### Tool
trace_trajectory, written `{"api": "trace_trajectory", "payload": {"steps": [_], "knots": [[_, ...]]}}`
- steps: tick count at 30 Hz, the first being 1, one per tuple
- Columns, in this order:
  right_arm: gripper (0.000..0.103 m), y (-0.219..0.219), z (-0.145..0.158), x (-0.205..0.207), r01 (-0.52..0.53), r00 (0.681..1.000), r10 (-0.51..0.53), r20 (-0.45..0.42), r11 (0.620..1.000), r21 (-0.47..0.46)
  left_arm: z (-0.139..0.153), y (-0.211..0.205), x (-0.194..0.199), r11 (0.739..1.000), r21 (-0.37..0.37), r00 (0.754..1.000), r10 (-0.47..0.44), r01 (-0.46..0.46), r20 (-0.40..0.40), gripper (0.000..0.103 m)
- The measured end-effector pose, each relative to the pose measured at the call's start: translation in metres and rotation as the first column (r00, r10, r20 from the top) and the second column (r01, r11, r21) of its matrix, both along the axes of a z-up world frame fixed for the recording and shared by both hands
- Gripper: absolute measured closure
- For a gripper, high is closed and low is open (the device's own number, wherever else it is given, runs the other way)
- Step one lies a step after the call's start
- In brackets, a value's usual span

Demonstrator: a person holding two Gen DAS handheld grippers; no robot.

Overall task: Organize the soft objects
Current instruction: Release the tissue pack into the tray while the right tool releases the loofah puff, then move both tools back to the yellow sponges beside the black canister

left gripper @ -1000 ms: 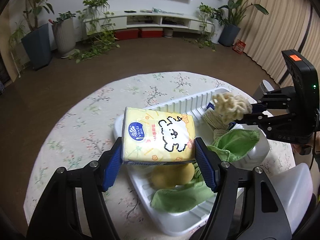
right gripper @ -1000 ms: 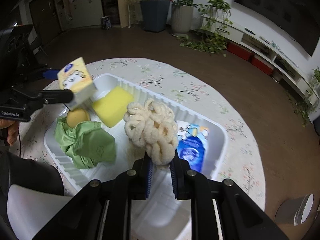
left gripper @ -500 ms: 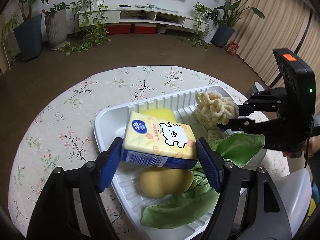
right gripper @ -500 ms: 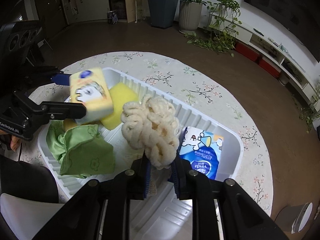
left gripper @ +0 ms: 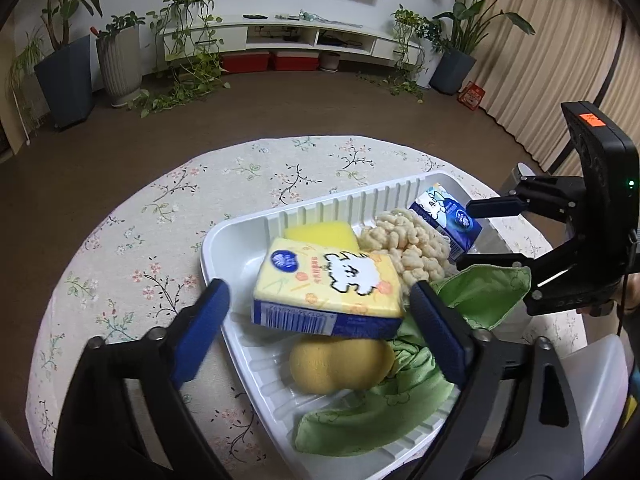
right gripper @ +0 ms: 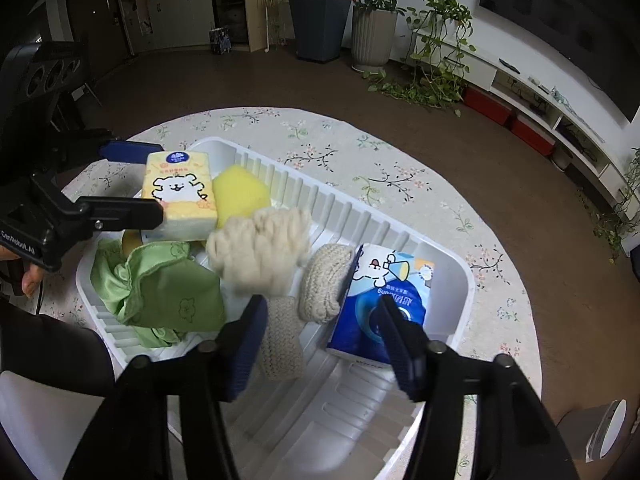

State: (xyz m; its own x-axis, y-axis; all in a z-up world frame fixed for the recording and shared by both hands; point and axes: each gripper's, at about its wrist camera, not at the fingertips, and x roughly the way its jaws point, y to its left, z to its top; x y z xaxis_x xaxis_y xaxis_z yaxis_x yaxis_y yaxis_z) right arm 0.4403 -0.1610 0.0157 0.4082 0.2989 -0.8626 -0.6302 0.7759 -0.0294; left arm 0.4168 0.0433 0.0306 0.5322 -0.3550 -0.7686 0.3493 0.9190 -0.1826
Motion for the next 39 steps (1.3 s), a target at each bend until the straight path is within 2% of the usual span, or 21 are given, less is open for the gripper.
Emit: {"api": "trace_trajectory", "payload": {"steps": [3, 7, 9, 11, 22, 29, 35, 39], "knots": [[0.027, -0.003, 0.004, -0.001, 0.008, 1.000, -0.008, 0.011, 1.000, 0.007, 0.004, 0.002, -0.001, 1.000, 0.000, 1.000, 0.009, -0.009, 0.012, 0.000], [0.016, -0.011, 0.011, -0.004, 0.027, 0.999, -0.028, 0.036, 0.999, 0.020, 0.013, 0.002, -0.007, 0.999, -0.012, 0.999, 0.030, -0.029, 0.043, 0.000], [0.005, -0.014, 0.014, -0.006, 0.032, 0.998, -0.033, 0.046, 0.999, 0.022, 0.016, 0.003, -0.010, 0.999, -0.017, 0.997, 0.043, -0.042, 0.057, 0.000], [0.000, -0.015, 0.015, -0.008, 0.034, 0.998, -0.036, 0.050, 0.999, 0.025, 0.019, 0.005, -0.013, 0.998, -0.009, 0.996, 0.057, -0.057, 0.074, 0.000], [0.000, -0.046, 0.029, -0.015, 0.149, 0.983, -0.157, 0.099, 0.986, 0.078, 0.031, 0.025, -0.031, 0.991, -0.027, 0.983, 0.131, -0.129, 0.125, 0.000], [0.000, -0.082, 0.041, -0.027, 0.272, 0.952, -0.290, 0.099, 0.948, 0.165, 0.035, 0.035, -0.059, 0.987, -0.032, 0.977, 0.160, -0.157, 0.145, 0.000], [0.000, -0.101, 0.049, -0.048, 0.319, 0.934, -0.343, 0.102, 0.926, 0.203, 0.039, 0.046, -0.089, 0.980, -0.058, 0.968, 0.195, -0.189, 0.157, 0.000], [0.000, -0.116, 0.053, -0.069, 0.345, 0.923, -0.375, 0.091, 0.908, 0.239, 0.038, 0.046, -0.113, 0.980, -0.043, 0.965, 0.198, -0.194, 0.171, 0.000]]}}
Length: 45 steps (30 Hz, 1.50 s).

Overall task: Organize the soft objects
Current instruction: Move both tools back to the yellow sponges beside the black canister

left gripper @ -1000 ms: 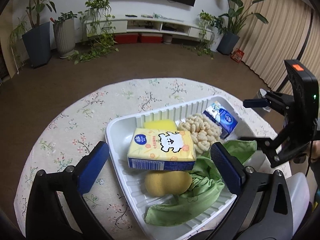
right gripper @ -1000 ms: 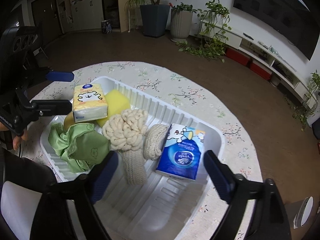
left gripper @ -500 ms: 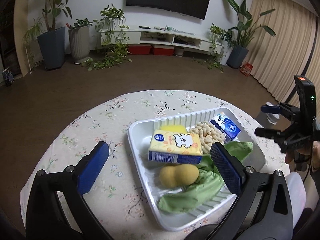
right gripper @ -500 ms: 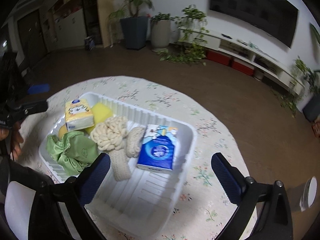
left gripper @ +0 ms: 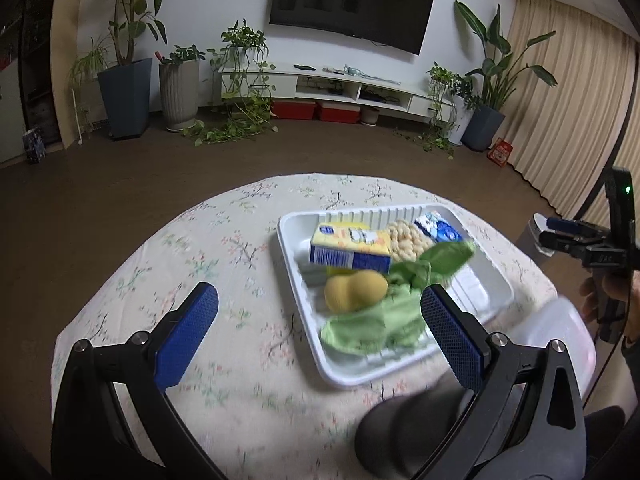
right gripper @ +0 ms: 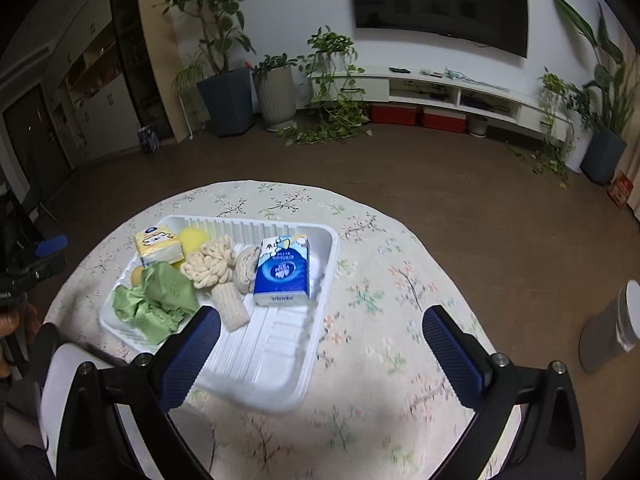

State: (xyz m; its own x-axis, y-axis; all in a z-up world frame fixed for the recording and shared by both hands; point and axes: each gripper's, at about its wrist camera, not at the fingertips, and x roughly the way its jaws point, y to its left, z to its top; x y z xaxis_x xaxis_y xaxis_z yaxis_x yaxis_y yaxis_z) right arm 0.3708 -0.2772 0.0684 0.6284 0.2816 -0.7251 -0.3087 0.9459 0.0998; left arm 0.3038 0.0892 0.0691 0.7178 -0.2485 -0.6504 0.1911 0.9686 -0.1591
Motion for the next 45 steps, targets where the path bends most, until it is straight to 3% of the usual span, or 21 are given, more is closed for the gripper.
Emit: {"api": "trace_trajectory", "payload": {"steps": [12, 19, 24, 27, 31, 45], "knots": [[0.000, -0.026, -0.002, -0.091, 0.041, 0.999, -0.041, -0.002, 0.995, 0.086, 0.001, 0.005, -0.097, 0.999, -0.021, 0.998, 0.031, -0.030, 0.049, 0.000], [0.000, -0.015, -0.019, -0.154, 0.023, 1.000, -0.021, -0.021, 0.993, 0.113, -0.015, -0.024, -0.157, 0.999, -0.029, 0.999, -0.031, 0.032, 0.042, 0.000], [0.000, 0.007, -0.031, -0.197, -0.046, 0.999, 0.047, 0.000, 0.995, 0.089, -0.034, -0.046, -0.198, 0.989, -0.116, 0.995, -0.088, 0.092, 0.037, 0.000], [0.000, 0.019, -0.034, -0.219, -0.089, 0.996, 0.088, 0.017, 0.993, 0.082, -0.044, -0.055, -0.216, 0.980, -0.174, 0.996, -0.090, 0.093, 0.026, 0.000], [0.000, 0.033, -0.044, -0.241, -0.119, 0.993, 0.120, 0.000, 0.991, 0.068, -0.054, -0.063, -0.228, 0.977, -0.197, 0.996, -0.081, 0.075, -0.024, 0.000], [0.000, 0.051, -0.065, -0.289, -0.088, 0.996, 0.090, -0.023, 0.994, 0.065, -0.060, -0.086, -0.254, 0.994, -0.079, 0.995, -0.079, 0.074, -0.062, 0.000]]}}
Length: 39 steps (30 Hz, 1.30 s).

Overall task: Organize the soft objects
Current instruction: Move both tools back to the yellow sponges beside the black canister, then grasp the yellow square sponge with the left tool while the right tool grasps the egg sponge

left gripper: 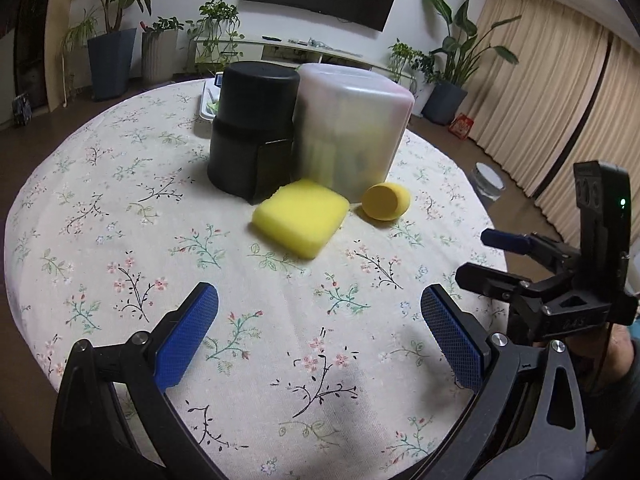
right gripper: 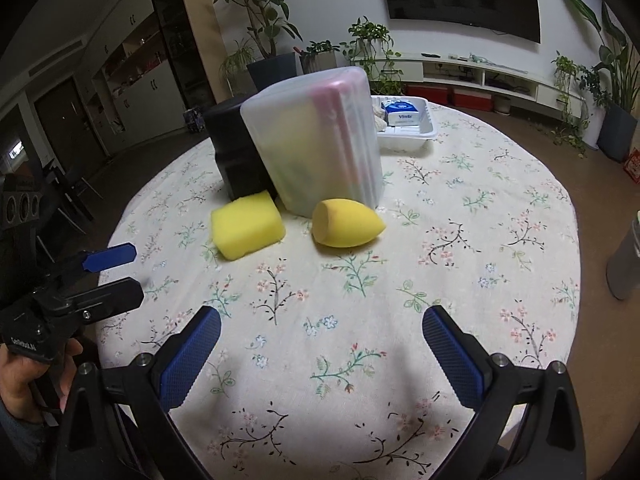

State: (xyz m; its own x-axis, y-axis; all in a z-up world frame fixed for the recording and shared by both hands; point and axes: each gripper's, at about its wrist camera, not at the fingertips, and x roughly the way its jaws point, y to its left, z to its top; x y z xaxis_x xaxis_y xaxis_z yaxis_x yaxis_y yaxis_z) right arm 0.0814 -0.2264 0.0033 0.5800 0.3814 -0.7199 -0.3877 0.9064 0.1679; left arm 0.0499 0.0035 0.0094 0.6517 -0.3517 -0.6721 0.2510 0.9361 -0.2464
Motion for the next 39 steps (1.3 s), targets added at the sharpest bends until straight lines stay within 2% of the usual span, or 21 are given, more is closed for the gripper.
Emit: {"api": "trace_trajectory", "payload": {"steps": [5, 8, 15, 22, 24, 31, 34, 36, 38, 39], "knots": [[0.000, 0.002, 0.000, 0.013, 0.005, 1.000, -0.005, -0.013, 1.000, -0.015, -0.002, -0.010, 0.013, 0.998, 0.056, 1.000, -0.020, 0.020, -0.003, 0.000], [0.000, 0.008, 0.000, 0.027, -0.007, 1.000, 0.007, -0.007, 0.999, -0.036, -0.003, -0.011, 0.027, 0.998, 0.064, 1.000, -0.019, 0.020, -0.013, 0.000], [0.000, 0.023, -0.010, 0.070, -0.021, 0.998, 0.018, -0.053, 0.998, -0.053, -0.020, -0.015, 0.068, 0.996, 0.084, 0.996, -0.019, 0.026, -0.087, 0.000], [0.001, 0.027, -0.030, 0.098, -0.015, 0.994, 0.004, -0.112, 0.995, -0.102, -0.028, -0.024, 0.093, 0.995, 0.097, 0.993, -0.026, 0.037, -0.115, 0.000], [0.003, 0.027, -0.035, 0.101, -0.013, 0.991, 0.000, -0.133, 0.995, -0.095, -0.033, -0.024, 0.097, 0.996, 0.086, 0.991, -0.024, 0.036, -0.135, 0.000], [0.013, 0.029, -0.034, 0.104, 0.016, 0.996, -0.028, -0.089, 0.992, -0.124, -0.035, -0.027, 0.103, 0.994, 0.104, 0.989, -0.003, 0.019, -0.149, 0.002], [0.022, 0.034, -0.035, 0.102, 0.004, 0.998, -0.015, -0.068, 0.986, -0.165, -0.035, -0.029, 0.105, 0.993, 0.119, 0.988, 0.005, 0.014, -0.152, 0.002], [0.033, 0.034, -0.033, 0.102, -0.011, 0.998, 0.002, -0.060, 0.988, -0.154, -0.036, -0.032, 0.103, 0.991, 0.132, 0.989, 0.008, 0.012, -0.150, 0.003], [0.043, 0.035, -0.032, 0.102, -0.024, 0.998, 0.016, -0.059, 0.990, -0.136, -0.035, -0.029, 0.101, 0.992, 0.129, 0.989, 0.025, -0.006, -0.143, 0.010], [0.046, 0.037, -0.032, 0.101, -0.035, 0.998, 0.028, -0.056, 0.990, -0.134, -0.034, -0.027, 0.101, 0.993, 0.121, 0.990, 0.035, -0.018, -0.138, 0.017]]}}
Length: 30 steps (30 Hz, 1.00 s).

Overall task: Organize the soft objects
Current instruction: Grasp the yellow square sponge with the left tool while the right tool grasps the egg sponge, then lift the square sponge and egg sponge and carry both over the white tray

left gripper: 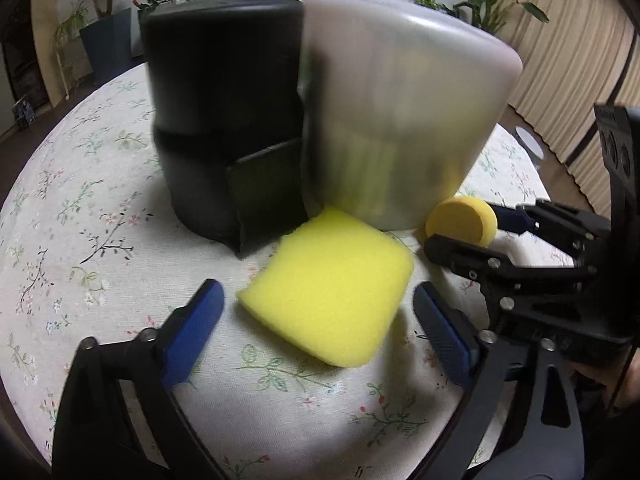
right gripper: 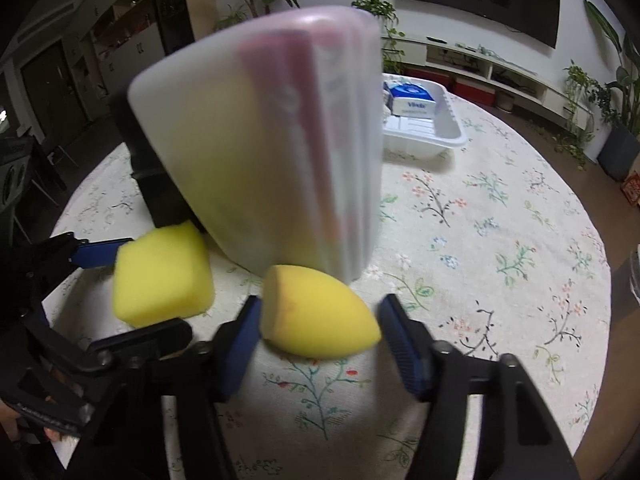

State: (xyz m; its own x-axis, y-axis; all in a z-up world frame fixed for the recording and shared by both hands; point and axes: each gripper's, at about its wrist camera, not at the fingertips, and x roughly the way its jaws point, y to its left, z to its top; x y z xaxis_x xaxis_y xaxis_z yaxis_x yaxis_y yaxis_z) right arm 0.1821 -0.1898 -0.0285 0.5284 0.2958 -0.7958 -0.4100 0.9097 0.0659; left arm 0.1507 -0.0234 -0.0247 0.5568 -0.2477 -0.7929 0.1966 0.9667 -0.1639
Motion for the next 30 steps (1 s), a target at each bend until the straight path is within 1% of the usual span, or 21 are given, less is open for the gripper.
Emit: {"api": "trace_trajectory", "payload": {"steps": [1, 2, 3, 5, 6, 8, 9, 11, 18, 24, 30], "knots": [[0.047, 0.002, 0.000, -0.001, -0.005, 1.000, 0.005, 0.004, 1.000, -0.011, 0.001, 0.003, -0.001, 1.000, -0.012, 1.000, 0.006, -0.006, 0.006, 0.027], [0.048, 0.003, 0.000, -0.002, -0.009, 1.000, 0.009, 0.008, 1.000, -0.017, 0.001, 0.008, 0.000, 1.000, -0.031, 1.000, 0.006, -0.005, 0.008, 0.031], [0.049, 0.003, 0.000, -0.003, -0.012, 1.000, 0.013, 0.010, 1.000, -0.018, 0.001, 0.010, 0.001, 0.999, -0.031, 1.000, 0.006, -0.005, 0.008, 0.035], [0.050, 0.000, 0.001, -0.004, -0.011, 1.000, 0.011, 0.001, 1.000, 0.003, 0.001, 0.006, 0.001, 1.000, -0.005, 1.000, -0.005, 0.005, 0.011, 0.038], [0.050, -0.001, 0.001, -0.005, -0.009, 1.000, 0.009, -0.002, 1.000, 0.011, 0.002, 0.004, -0.001, 1.000, 0.006, 1.000, -0.013, 0.013, 0.015, 0.044], [0.051, -0.004, 0.001, -0.009, -0.004, 1.000, 0.004, -0.005, 1.000, 0.023, 0.002, 0.002, -0.003, 1.000, 0.010, 1.000, -0.017, 0.017, 0.020, 0.047], [0.051, -0.004, 0.002, -0.011, -0.005, 1.000, 0.005, -0.006, 1.000, 0.027, 0.002, 0.004, -0.006, 1.000, -0.002, 1.000, -0.013, 0.014, 0.022, 0.048], [0.052, -0.006, 0.001, -0.015, -0.009, 1.000, 0.009, -0.004, 1.000, 0.023, 0.003, 0.010, -0.010, 0.999, -0.032, 1.000, -0.002, 0.003, 0.023, 0.049], [0.053, -0.009, 0.004, -0.030, -0.013, 1.000, 0.014, -0.008, 0.999, 0.041, 0.013, 0.021, -0.032, 0.998, -0.062, 0.999, 0.016, -0.013, 0.040, 0.050], [0.053, -0.017, 0.014, -0.047, -0.012, 1.000, 0.012, 0.006, 0.999, 0.053, 0.013, 0.024, -0.053, 0.995, -0.095, 0.999, 0.022, -0.019, 0.037, 0.050], [0.053, -0.028, 0.029, -0.064, 0.000, 1.000, -0.002, 0.022, 0.996, 0.084, 0.029, 0.038, -0.069, 0.993, -0.117, 0.997, 0.043, -0.035, 0.063, 0.050]]}}
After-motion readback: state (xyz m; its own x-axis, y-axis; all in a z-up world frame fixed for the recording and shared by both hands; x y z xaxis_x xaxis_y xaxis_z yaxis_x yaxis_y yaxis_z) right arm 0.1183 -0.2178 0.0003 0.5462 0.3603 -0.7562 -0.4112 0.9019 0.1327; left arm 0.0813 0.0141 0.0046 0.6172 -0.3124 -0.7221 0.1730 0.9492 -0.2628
